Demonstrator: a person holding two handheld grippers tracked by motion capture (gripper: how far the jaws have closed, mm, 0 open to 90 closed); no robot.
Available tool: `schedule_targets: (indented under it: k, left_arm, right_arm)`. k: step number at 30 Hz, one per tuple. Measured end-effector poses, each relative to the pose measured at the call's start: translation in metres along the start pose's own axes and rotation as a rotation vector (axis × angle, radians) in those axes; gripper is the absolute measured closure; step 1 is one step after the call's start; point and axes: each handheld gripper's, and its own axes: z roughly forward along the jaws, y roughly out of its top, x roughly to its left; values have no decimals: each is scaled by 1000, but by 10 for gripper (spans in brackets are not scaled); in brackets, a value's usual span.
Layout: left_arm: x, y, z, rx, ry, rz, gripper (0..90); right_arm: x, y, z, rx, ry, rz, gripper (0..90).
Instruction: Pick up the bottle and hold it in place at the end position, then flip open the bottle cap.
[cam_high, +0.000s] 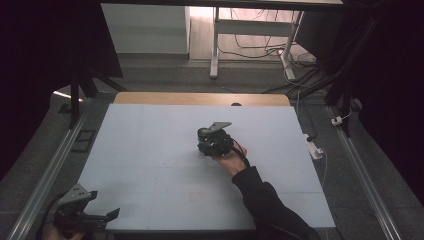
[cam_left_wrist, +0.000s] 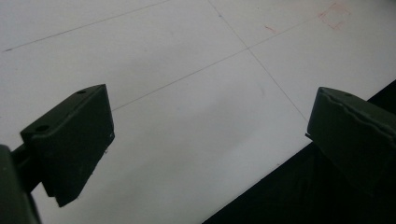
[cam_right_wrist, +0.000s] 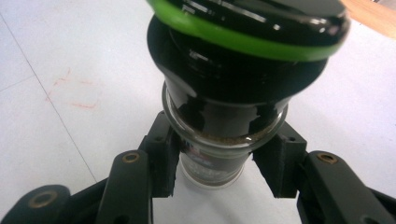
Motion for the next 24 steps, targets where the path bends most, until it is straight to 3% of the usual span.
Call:
schedule_targets:
  k: [24]
  left_arm:
    - [0, 1, 1, 0, -1, 4, 12]
  right_arm:
    - [-1, -8, 5, -13, 17, 19, 524]
